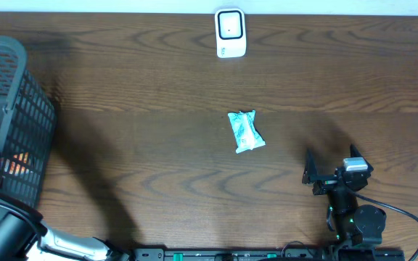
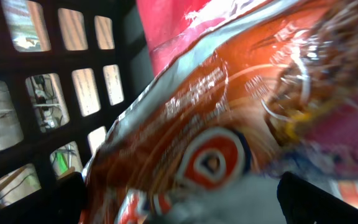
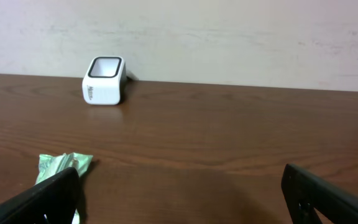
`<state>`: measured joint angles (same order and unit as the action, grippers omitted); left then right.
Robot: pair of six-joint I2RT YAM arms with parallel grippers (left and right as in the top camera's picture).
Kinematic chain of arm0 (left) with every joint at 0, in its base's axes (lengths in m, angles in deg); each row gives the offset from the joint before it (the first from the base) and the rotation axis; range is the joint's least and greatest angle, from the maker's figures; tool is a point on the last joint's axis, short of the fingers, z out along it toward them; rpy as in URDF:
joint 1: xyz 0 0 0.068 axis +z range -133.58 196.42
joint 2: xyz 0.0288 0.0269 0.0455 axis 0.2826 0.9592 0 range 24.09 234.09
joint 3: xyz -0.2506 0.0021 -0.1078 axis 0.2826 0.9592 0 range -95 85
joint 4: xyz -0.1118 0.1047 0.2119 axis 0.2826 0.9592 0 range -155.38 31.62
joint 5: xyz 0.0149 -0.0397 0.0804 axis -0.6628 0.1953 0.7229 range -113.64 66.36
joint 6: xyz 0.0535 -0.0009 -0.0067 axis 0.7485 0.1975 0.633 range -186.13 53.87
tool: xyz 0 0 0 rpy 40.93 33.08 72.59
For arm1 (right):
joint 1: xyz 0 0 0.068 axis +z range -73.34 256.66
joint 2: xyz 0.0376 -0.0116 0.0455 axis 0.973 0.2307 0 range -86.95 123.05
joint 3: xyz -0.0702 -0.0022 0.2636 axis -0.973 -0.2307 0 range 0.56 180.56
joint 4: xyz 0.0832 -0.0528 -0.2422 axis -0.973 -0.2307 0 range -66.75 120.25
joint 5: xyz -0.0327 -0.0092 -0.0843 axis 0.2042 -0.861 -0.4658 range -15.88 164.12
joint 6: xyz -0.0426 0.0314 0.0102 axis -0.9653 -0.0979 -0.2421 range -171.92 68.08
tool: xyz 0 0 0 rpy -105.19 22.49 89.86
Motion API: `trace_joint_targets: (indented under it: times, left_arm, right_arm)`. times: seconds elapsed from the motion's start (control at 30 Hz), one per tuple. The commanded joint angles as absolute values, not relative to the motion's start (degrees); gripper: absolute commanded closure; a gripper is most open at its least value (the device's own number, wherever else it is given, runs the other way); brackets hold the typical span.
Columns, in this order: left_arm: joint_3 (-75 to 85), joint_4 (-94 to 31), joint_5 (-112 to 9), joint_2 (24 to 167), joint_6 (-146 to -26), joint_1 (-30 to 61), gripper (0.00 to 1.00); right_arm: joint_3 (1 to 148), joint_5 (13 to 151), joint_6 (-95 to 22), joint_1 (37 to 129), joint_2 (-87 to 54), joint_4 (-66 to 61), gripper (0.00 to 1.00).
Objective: Scan the item barcode
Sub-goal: 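Release the green pouch and return the left gripper to the basket, then grasp the red-orange candy bar in the basket with the left gripper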
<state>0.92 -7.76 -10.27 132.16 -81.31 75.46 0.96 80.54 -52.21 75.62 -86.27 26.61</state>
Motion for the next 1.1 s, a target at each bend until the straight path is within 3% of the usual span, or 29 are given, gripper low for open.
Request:
trace_joint_targets:
  times: [0.0, 0.13, 0.17, 0.23, 0.27, 0.33, 0.53, 0.67, 0.87, 1.07]
  left_arm:
    - [1.32, -8.74, -10.58, 135.03, -82.97, 76.49, 0.02]
    - [1.32, -9.35, -11.65, 137.52, -82.93, 76.62, 0.03]
    - [1.32, -9.35, -12.92, 137.87, -82.89, 76.62, 0.10]
    - [1.32, -9.33, -15.08, 138.11, -82.89, 76.62, 0.41]
    - [1.30, -9.31, -15.76, 137.94, -82.91, 76.62, 0.68]
    - [1.16, -8.61, -15.74, 137.37, -82.89, 76.60, 0.92]
    - [-1.59, -3.86, -18.03, 133.04, -82.91, 76.60, 0.93]
    - [-4.71, -2.68, -30.82, 125.85, -83.72, 76.60, 0.93]
    - [-4.91, -9.26, -51.06, 111.97, -97.16, 76.60, 0.93]
    - [-4.91, -12.10, -57.18, 105.83, -97.16, 76.23, 0.93]
  right_arm:
    - [0.92, 80.45, -52.63, 75.95, -86.57, 26.35, 0.01]
    - [0.92, 80.45, -52.63, 75.95, -86.57, 26.35, 0.01]
    - [0.92, 80.45, -52.63, 75.95, -86.57, 26.37, 0.01]
    - [0.92, 80.45, -52.63, 75.95, -86.57, 26.35, 0.01]
    - [0.92, 80.45, -52.63, 75.95, -86.57, 26.37, 0.01]
    - [0.92, 80.45, -52.63, 75.95, -86.57, 26.35, 0.01]
    - [0.92, 80.45, -52.63, 75.95, -86.57, 26.35, 0.01]
    - [0.92, 80.45, -52.63, 75.95, -86.57, 26.35, 0.01]
    - [0.92, 80.45, -52.63, 75.95, -86.57, 26.37, 0.01]
    - [0.92, 80.45, -52.63, 75.95, -86.57, 26.35, 0.01]
